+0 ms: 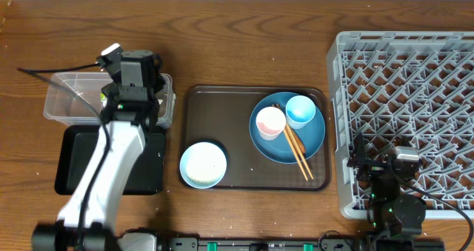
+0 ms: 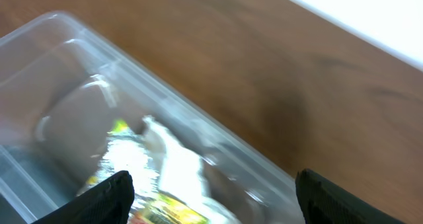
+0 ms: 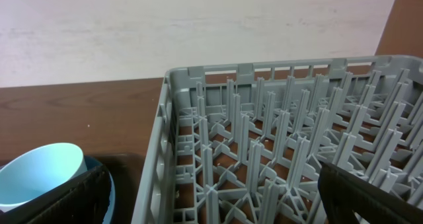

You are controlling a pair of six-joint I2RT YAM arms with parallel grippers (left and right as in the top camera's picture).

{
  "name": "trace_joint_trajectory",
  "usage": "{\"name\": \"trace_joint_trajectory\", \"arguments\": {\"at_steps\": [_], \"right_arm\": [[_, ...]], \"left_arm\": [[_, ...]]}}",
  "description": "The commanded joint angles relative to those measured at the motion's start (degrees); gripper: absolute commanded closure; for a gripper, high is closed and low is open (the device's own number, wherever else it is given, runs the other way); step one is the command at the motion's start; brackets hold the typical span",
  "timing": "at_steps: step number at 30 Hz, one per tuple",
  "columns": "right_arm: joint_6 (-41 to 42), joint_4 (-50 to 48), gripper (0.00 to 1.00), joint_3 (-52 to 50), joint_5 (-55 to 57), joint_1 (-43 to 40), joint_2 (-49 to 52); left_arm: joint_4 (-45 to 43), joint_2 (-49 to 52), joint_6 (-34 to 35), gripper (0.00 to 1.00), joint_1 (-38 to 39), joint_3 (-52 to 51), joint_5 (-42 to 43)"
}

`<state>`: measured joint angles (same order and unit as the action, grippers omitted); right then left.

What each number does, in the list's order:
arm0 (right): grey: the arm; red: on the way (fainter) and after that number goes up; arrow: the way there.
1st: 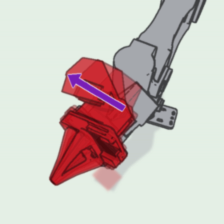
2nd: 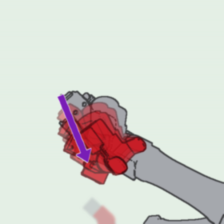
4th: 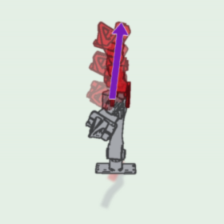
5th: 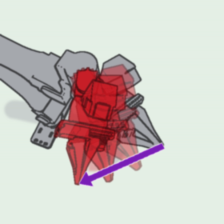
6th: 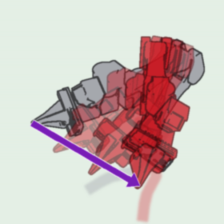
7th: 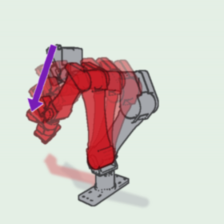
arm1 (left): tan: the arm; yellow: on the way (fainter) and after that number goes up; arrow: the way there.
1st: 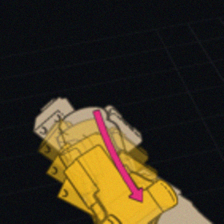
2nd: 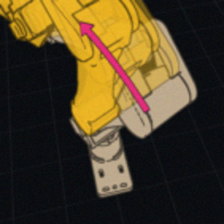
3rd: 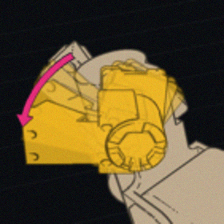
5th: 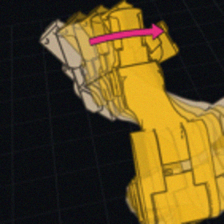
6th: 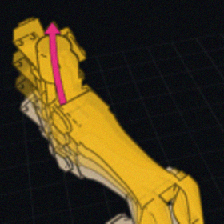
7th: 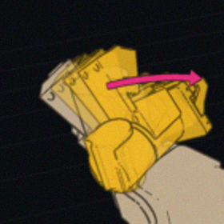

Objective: Sort waste into correct bins and load items into the dishwasher rack
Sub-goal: 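Carry the wrapper left and release it into the clear bin, then rotate the left gripper and move it over the light-blue rice plate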

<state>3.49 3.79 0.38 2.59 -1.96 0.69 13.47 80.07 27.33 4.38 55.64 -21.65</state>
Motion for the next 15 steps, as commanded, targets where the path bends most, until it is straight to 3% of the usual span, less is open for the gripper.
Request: {"name": "trace_joint_trajectory", "arguments": {"at_steps": [1, 8, 15], "right_arm": [[0.5, 0.2, 0.01, -0.1, 0.4, 1.2, -0.4], [0.5, 0.2, 0.01, -0.1, 0.4, 1.2, -0.4], [0.5, 0.2, 0.01, -0.1, 0.4, 1.2, -0.4]], "left_arm": [[2.9, -3.5, -0.7, 0.18, 2.2, -0.4, 8.2], [19.3, -8.0, -0.7, 0.15, 5.3, -0.4, 32.5], [38.0, -8.5, -0.7, 0.09, 5.7, -0.4, 43.3]]}}
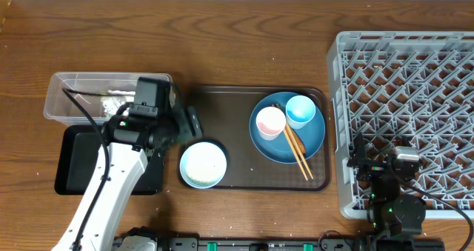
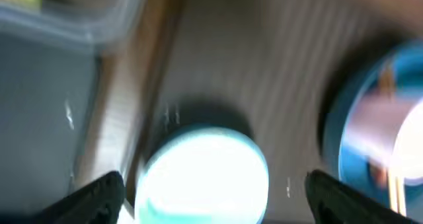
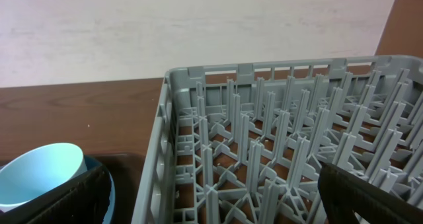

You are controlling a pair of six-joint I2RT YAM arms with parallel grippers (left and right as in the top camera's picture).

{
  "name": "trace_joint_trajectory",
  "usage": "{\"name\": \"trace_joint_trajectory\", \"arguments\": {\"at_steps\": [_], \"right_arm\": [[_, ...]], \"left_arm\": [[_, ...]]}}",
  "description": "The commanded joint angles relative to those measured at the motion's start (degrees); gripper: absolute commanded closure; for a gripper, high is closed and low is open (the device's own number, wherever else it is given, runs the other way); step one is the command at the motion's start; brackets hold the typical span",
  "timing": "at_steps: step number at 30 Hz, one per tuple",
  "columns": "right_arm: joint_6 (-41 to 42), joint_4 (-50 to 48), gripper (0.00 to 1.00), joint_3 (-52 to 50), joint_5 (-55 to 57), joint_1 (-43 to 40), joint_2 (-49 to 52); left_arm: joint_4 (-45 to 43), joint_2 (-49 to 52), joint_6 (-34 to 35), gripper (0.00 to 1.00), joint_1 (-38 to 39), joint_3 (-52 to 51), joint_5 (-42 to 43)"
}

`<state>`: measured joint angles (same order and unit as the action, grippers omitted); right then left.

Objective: Sort waste into correct bins and load items into the dishwasher rack
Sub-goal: 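Rotate the left gripper and move it over the light-blue rice plate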

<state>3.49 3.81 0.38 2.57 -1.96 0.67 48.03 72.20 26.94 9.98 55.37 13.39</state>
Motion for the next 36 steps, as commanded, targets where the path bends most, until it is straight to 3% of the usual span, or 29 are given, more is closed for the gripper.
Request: {"name": "trace_joint_trajectory", "arguments": {"at_steps": [1, 5, 13, 19, 28, 36], "right_arm": [[0.5, 0.2, 0.01, -0.1, 0.4, 1.2, -0.4], [0.5, 0.2, 0.01, -0.1, 0.4, 1.2, -0.4], [0.5, 0.2, 0.01, -0.1, 0.4, 1.2, -0.4], [0.5, 0.2, 0.01, -0.1, 0.4, 1.2, -0.4], [0.5, 0.2, 0.01, -0.1, 0.4, 1.2, -0.4], [0.5, 0.2, 0.01, -0.1, 0.4, 1.2, -0.4]], "left_arm": [[5.7, -0.6, -0.4, 0.08, 0.1, -0.1, 9.4], [10.7, -0.6, -8.7, 0.05, 0.1, -0.1, 18.5], [11.5, -0.6, -34.4, 0.02, 0.1, -0.1, 49.7], [11.5, -0.6, -45.9, 0.02, 0.1, -0.1, 61.8], [11.5, -0.6, -49.6, 0.02, 0.1, -0.1, 65.5], [11.5, -0.6, -41.5, 0.02, 0.1, -0.1, 65.4]]}}
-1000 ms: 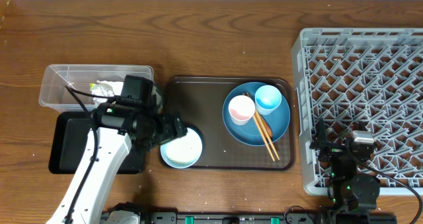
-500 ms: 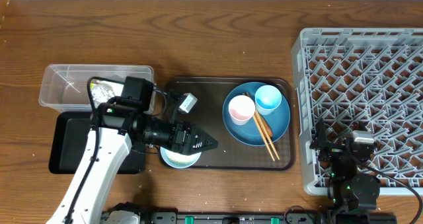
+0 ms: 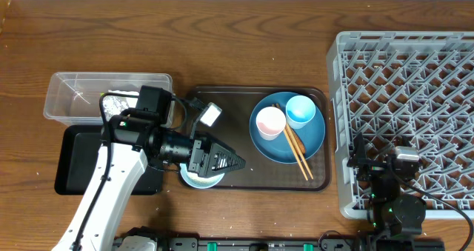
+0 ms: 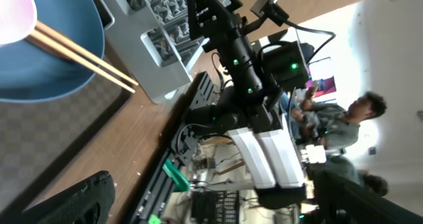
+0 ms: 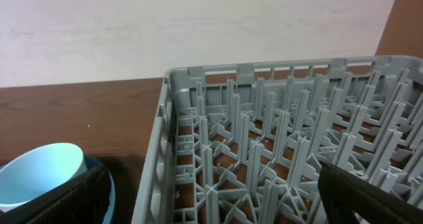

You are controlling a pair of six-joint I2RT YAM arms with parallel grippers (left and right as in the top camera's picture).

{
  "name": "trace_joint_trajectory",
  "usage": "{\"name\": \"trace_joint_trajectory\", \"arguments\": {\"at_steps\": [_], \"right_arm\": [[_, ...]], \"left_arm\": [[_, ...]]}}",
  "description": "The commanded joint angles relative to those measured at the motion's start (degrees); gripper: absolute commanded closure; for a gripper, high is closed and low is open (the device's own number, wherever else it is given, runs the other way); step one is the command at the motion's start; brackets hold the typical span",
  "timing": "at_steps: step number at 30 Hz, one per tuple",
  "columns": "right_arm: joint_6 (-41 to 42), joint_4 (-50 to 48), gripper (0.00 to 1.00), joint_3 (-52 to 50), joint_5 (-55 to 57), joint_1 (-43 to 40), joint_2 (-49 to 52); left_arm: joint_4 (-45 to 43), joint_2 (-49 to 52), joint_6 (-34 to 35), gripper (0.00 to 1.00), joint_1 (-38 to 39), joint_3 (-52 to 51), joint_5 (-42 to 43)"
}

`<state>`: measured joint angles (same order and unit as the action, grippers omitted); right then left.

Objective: Sort waste into correct bins and load items into the dishwasher rack
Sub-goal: 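Rotate the left gripper and move it over the light-blue rice plate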

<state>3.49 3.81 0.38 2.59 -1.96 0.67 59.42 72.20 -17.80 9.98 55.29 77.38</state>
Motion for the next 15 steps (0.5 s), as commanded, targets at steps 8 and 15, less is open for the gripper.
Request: {"name": "trace_joint_trajectory", "arguments": {"at_steps": [8, 15], "right_arm": [[0.5, 0.2, 0.01, -0.1, 0.4, 1.2, -0.4], [0.5, 0.2, 0.01, -0.1, 0.4, 1.2, -0.4]], "left_arm": [[0.2, -0.6, 18.5, 0.02, 0.1, 0.0, -5.4], [-0.3, -0.6, 22.9, 0.02, 0.1, 0.0, -16.7]]}}
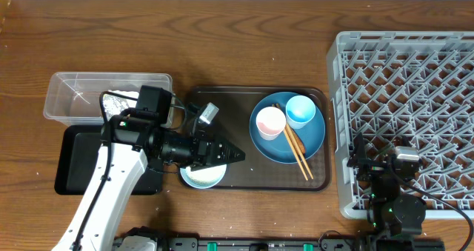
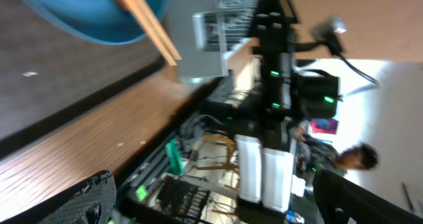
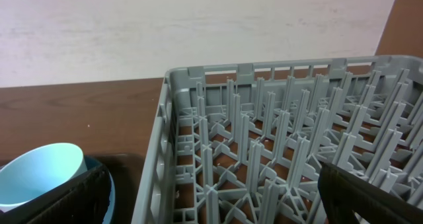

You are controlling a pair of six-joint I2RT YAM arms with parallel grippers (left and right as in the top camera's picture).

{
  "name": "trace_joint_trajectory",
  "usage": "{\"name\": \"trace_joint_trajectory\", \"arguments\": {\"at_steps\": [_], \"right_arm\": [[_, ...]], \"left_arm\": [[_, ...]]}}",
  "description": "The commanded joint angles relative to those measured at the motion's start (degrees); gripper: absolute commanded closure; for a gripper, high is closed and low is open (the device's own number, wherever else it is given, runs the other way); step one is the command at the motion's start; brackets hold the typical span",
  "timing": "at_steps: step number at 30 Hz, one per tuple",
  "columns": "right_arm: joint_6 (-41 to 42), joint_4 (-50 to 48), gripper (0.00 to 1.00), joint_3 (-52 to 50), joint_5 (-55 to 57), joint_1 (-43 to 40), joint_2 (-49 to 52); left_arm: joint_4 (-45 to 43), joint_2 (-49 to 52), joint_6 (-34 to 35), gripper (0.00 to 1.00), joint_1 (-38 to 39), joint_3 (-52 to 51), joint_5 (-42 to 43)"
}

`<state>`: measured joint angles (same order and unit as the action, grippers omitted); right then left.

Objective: Sort waste into correct bins and load items into the dishwasher rack
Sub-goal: 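Rotate the left gripper and move it over the light-blue rice plate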

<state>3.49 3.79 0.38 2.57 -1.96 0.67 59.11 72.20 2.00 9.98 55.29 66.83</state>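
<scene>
On the brown tray [image 1: 244, 175] a white bowl [image 1: 201, 177] sits at the front left, partly under my left gripper [image 1: 231, 154]. That gripper lies level above it, points right and is open with nothing in it. A blue plate [image 1: 311, 144] carries a pink cup [image 1: 270, 121], a light blue cup [image 1: 300, 110] and chopsticks [image 1: 300, 155]. The blurred left wrist view shows the plate's edge [image 2: 79, 12] and the chopsticks [image 2: 149, 26]. My right gripper [image 3: 211, 197] is open at the near-left edge of the grey dishwasher rack [image 1: 415, 66].
A clear bin [image 1: 67, 88] with foil and wrappers [image 1: 118, 101] stands left of the tray. A black bin [image 1: 74, 162] lies in front of it. The rack's upright prongs [image 3: 264, 131] fill the right wrist view, with the blue cup [image 3: 39, 171] at its left.
My left gripper has tilted a little above the white bowl, its tip now slightly farther back. Its camera has swung, so the plate sits at the top. The right arm is unmoved.
My left gripper was open over the clear bin, with wrappers lying inside. Then it was between the bin and the tray, looking down on the white bowl. Later it lay level over the bowl pointing right, and it stays there now. The right arm never moved.
</scene>
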Motion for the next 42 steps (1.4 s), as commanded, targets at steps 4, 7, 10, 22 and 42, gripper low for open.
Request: {"name": "trace_joint_trajectory", "arguments": {"at_steps": [4, 7, 10, 22, 42], "right_arm": [[0.5, 0.2, 0.01, -0.1, 0.4, 1.2, -0.4], [0.5, 0.2, 0.01, -0.1, 0.4, 1.2, -0.4], [0.5, 0.2, 0.01, -0.1, 0.4, 1.2, -0.4], [0.5, 0.2, 0.01, -0.1, 0.4, 1.2, -0.4], [0.5, 0.2, 0.01, -0.1, 0.4, 1.2, -0.4]], "left_arm": [[-0.5, -0.6, 3.3, 0.02, 0.1, 0.0, -7.6], [-0.5, -0.6, 3.3, 0.07, 0.1, 0.0, -9.3], [-0.7, -0.6, 3.2, 0.02, 0.1, 0.0, -11.8], [-2.6, -0.6, 9.2, 0.0, 0.1, 0.0, -27.0], [-5.2, 0.1, 23.8, 0.12, 10.5, -0.2, -47.8]]}}
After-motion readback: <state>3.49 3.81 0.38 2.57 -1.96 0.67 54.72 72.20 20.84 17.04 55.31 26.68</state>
